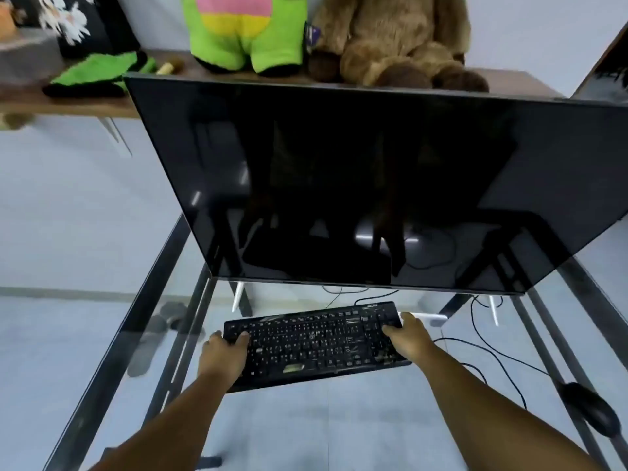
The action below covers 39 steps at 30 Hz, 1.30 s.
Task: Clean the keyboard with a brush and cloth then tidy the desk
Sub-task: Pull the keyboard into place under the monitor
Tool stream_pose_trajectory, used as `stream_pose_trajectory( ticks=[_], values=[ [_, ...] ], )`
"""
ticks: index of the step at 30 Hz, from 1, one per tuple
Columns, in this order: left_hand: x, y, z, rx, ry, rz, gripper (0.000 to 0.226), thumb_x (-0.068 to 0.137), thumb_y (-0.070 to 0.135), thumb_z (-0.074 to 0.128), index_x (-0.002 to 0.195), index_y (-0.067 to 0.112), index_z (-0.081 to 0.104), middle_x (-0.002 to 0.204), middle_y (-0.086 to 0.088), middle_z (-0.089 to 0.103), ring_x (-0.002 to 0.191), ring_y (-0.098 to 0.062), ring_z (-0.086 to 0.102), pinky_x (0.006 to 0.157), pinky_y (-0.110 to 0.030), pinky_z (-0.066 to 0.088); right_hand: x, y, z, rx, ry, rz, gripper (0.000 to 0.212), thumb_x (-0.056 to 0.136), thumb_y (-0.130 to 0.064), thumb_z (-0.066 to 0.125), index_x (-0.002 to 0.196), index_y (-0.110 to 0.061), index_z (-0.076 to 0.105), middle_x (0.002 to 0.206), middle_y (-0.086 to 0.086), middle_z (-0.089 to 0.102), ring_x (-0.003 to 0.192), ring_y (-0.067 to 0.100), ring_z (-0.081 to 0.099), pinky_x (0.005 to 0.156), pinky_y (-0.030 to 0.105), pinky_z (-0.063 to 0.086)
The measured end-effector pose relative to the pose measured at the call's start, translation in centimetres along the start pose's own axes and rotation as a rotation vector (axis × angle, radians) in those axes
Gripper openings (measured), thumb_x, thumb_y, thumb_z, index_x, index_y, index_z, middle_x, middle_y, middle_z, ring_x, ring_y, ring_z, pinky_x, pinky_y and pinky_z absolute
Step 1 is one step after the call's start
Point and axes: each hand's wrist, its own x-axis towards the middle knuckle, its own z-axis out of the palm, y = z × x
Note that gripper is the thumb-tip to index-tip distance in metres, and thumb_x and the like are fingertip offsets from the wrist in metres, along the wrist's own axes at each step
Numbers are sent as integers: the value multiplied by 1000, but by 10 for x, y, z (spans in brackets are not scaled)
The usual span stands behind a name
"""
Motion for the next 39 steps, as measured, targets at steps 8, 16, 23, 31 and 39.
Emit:
stream_pose_trajectory(
  ticks=[8,16,23,31,39],
  values=[
    [0,11,4,-123,-25,-46,44,92,49,52,110,9,58,100,-9,63,89,-29,60,81,-39,51,-1,0,-2,-14,7,25,23,92,-30,58,95,-8,64,90,10,67,72,18,59,58,28,42],
    [9,25,4,-167,-138,37,53,86,58,52,121,19,57,111,-6,61,97,-26,61,89,-45,52,-19,21,-4,99,144,88,24,92,-28,61,84,-6,67,77,9,66,65,16,58,51,24,38],
    [6,30,6,-117,-156,38,49,90,53,52,122,17,56,116,-8,58,103,-29,57,95,-46,48,-31,27,-1,87,193,70,20,91,-25,61,79,-10,67,79,11,68,63,18,54,59,29,39],
    [-12,52,-13,38,-22,237,42,95,33,51,132,12,46,123,-8,52,96,-27,60,81,-39,51,-47,-9,-9,200,418,20,42,92,-25,59,131,-11,53,132,8,51,104,25,56,90,34,44],
    [-33,106,-98,43,337,744,34,95,33,52,127,21,55,123,-1,57,95,-21,63,79,-36,50,-92,-161,-62,462,604,-452,15,94,-22,59,108,-22,63,92,-10,64,81,1,58,71,16,41]
  ],
)
